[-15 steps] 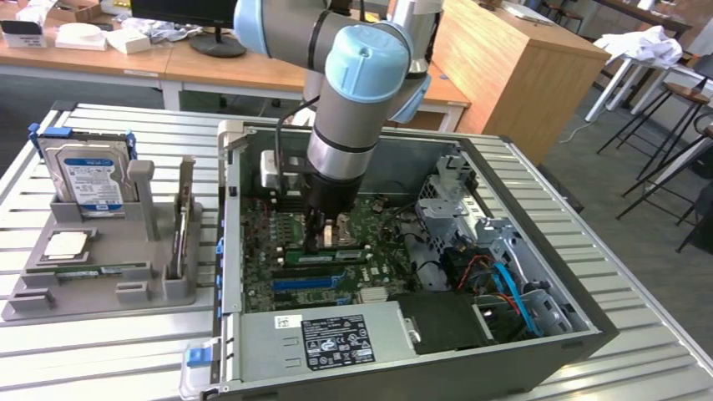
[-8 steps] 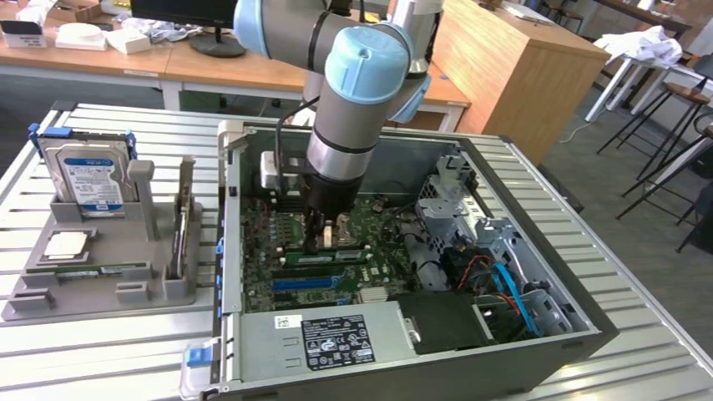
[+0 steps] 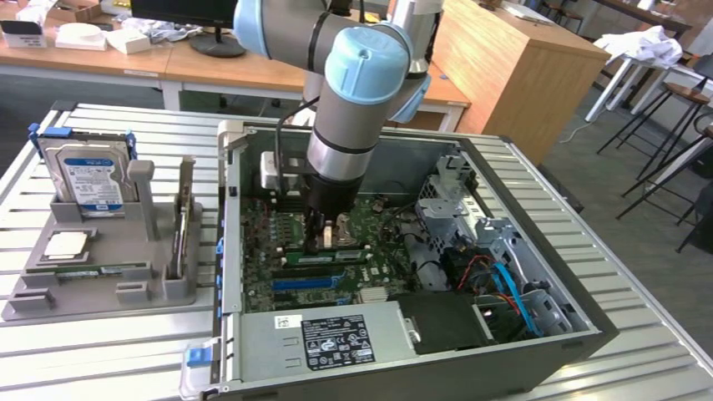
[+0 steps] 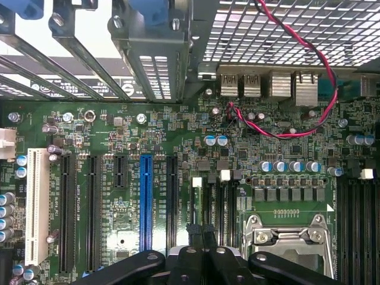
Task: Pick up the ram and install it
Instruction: 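Press down the ram until it locks into place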
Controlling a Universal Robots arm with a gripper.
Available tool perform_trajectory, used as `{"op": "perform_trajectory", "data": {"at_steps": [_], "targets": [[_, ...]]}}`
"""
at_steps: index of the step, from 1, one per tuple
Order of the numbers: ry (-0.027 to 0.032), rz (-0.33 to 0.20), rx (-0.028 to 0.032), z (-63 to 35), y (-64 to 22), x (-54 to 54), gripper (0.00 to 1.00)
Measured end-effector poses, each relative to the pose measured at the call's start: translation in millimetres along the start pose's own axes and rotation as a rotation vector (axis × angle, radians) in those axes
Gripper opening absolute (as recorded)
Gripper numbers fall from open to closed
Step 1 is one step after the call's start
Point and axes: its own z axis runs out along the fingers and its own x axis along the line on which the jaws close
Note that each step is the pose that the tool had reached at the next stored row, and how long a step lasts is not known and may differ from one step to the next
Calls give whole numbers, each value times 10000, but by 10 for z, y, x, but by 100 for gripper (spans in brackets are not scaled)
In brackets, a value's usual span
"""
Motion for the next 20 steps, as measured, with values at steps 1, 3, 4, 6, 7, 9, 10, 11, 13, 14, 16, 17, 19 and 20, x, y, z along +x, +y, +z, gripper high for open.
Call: {"op": "perform_trajectory", "data": {"at_steps": [1,3,4,6,7,9,10,11,13,14,16,17,19,20], "targets": [[-1,0,1,1,0,0,10],[-1,0,1,0,0,0,10],[-3,0,1,0,0,0,10],[-12,-1,8,-9,-1,-2,10],[-16,-2,15,-17,-2,-3,10],[-1,-1,0,-52,2,-3,10],[-4,-1,3,-67,2,-4,10],[-2,0,2,-84,3,-5,10],[-1,0,1,-121,5,-7,10],[-1,0,1,-143,6,-8,10],[0,-1,1,-190,7,-10,10],[0,0,1,-212,9,-12,10],[1,0,1,-261,10,-14,10],[3,0,1,-287,12,-16,10]]}}
